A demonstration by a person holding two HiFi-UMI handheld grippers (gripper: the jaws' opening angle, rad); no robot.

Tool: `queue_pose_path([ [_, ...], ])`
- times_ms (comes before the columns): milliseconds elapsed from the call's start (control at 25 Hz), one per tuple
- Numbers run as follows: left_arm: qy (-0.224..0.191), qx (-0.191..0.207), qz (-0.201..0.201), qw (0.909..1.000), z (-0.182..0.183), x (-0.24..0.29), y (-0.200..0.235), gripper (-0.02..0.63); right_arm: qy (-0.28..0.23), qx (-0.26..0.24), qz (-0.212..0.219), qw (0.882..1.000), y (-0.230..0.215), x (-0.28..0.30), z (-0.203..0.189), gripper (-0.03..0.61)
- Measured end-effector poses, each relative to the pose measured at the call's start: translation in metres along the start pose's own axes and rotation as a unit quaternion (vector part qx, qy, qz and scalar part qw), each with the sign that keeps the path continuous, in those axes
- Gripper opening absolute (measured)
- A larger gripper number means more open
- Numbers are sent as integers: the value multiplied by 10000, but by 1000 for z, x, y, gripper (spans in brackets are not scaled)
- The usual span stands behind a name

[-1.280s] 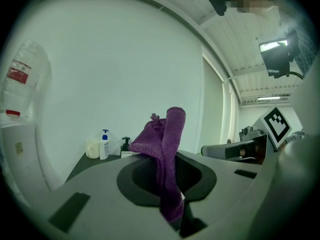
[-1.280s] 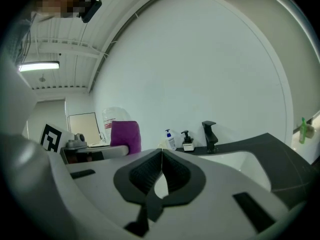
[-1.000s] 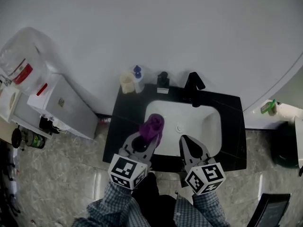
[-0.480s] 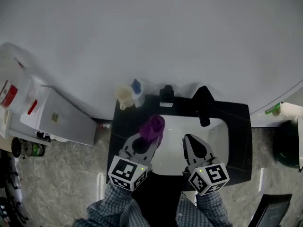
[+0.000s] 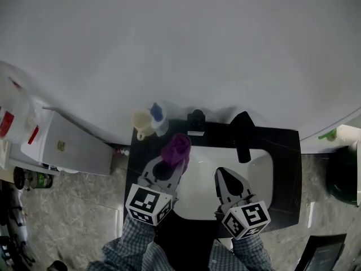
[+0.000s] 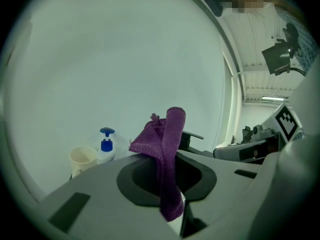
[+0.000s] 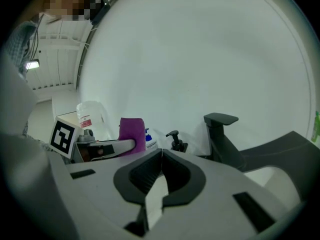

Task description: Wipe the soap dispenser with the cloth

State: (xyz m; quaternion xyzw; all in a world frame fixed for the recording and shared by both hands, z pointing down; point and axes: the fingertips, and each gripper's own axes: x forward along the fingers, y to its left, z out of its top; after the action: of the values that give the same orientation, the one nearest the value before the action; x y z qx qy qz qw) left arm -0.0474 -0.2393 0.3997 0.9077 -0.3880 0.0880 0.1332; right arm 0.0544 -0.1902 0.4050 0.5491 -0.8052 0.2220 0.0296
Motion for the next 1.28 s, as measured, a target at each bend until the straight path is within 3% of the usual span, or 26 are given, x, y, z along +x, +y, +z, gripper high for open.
queue_pose_path([
  [280, -151, 70, 211, 9996, 16, 38, 26, 57, 107, 80, 1, 9999, -18, 6, -5, 18],
  [600, -85, -378, 347, 9986, 2, 82, 57, 58, 298, 158, -90, 9994, -39, 12, -16, 18],
  [1160, 157, -387, 558, 9976, -26, 113, 83, 57, 482, 239, -86, 9985, -55, 25, -28, 18],
  [1280, 363, -332, 529, 9974, -38, 119, 84, 57, 512, 256, -126, 9983, -59, 23, -31, 18],
])
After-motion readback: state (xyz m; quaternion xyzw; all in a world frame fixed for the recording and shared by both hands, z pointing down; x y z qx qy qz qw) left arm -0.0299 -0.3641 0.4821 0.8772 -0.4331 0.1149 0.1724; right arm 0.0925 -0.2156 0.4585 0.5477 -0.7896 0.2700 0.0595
